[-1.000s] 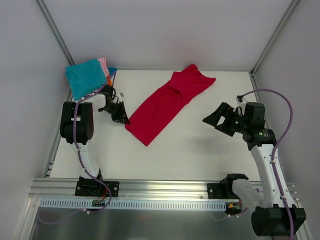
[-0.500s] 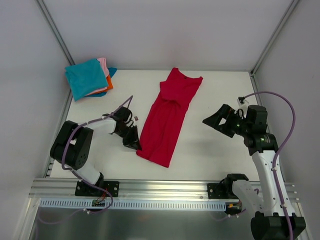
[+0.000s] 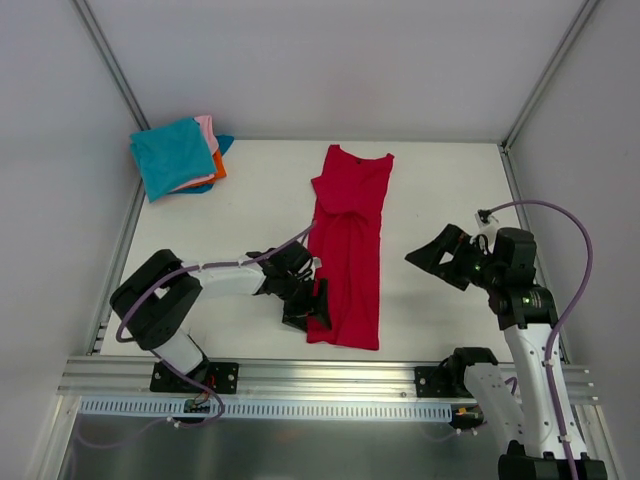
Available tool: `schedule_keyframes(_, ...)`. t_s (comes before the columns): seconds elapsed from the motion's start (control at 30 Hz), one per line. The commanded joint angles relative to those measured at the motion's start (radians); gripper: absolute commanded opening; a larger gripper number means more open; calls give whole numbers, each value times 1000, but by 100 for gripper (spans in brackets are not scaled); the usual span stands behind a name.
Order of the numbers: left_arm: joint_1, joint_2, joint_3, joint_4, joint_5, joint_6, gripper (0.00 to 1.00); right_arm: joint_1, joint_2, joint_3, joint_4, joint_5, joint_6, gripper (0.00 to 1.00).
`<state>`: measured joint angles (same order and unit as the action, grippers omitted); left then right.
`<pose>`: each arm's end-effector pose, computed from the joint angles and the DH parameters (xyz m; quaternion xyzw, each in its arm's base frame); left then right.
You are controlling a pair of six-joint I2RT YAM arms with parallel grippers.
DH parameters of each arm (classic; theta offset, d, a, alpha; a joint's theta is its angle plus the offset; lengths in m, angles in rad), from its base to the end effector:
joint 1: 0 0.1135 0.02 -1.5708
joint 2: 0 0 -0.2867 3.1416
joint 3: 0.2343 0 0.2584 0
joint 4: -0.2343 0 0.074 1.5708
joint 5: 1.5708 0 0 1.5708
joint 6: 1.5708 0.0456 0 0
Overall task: Fold and stack the t-shirts
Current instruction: Rotate the tshirt 90 degrees
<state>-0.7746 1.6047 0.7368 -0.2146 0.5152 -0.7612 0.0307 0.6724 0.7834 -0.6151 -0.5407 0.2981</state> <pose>0.1925 -0.2198 0.1467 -0.0679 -0.9379 0.3402 0.0036 0.1371 0.0277 0.3249 -0.0239 0.8405 0.3071 0.4457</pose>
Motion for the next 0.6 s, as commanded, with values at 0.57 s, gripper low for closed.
schedule_keyframes(0.57,-41,-842,128,-264,-458,43,99,363,660,81,377,-51,85,81)
